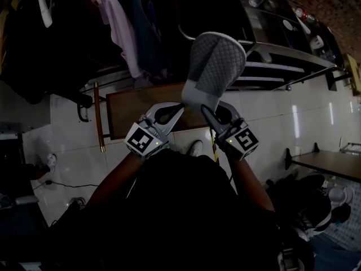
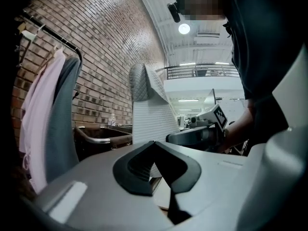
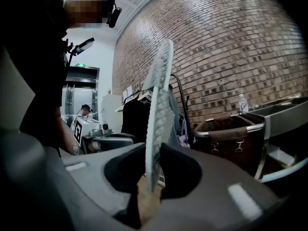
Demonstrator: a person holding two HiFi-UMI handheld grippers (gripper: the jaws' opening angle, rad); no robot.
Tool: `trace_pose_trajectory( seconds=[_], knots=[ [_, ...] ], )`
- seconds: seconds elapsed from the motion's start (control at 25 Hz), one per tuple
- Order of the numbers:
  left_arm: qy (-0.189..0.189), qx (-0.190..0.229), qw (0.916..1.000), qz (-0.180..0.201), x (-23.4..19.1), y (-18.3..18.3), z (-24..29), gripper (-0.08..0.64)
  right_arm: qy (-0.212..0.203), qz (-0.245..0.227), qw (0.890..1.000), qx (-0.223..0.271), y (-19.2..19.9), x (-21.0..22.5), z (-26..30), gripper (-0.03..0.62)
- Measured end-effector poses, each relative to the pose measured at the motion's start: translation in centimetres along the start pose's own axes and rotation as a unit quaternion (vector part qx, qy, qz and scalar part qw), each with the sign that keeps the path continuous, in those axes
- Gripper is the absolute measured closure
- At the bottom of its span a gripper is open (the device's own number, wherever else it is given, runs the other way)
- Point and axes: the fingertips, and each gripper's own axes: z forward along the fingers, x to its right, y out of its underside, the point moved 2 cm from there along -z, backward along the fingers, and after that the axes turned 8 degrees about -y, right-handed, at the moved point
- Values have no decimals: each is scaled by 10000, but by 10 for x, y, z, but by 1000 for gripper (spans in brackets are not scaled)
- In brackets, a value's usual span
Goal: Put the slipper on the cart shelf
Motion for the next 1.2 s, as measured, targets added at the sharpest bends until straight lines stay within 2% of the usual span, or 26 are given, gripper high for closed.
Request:
trace_pose_trajectory(
  seconds=[0.28,0.56,0.92,1.2],
  knots=[
    [686,-104,9976,76,19,11,25,558,725,263,9970,62,16,11,-33,526],
    [1085,-132,9935,309,74,8,68,558,1038,426,9936,134,32,26,-97,526],
    [1335,-240,9897,467,174,7,130,558,999,644,9928,179,55,52,-197,526],
    [1539,-217,9849,766,247,5,168,558,643,1097,9919,-55,88,65,-262,526]
  ],
)
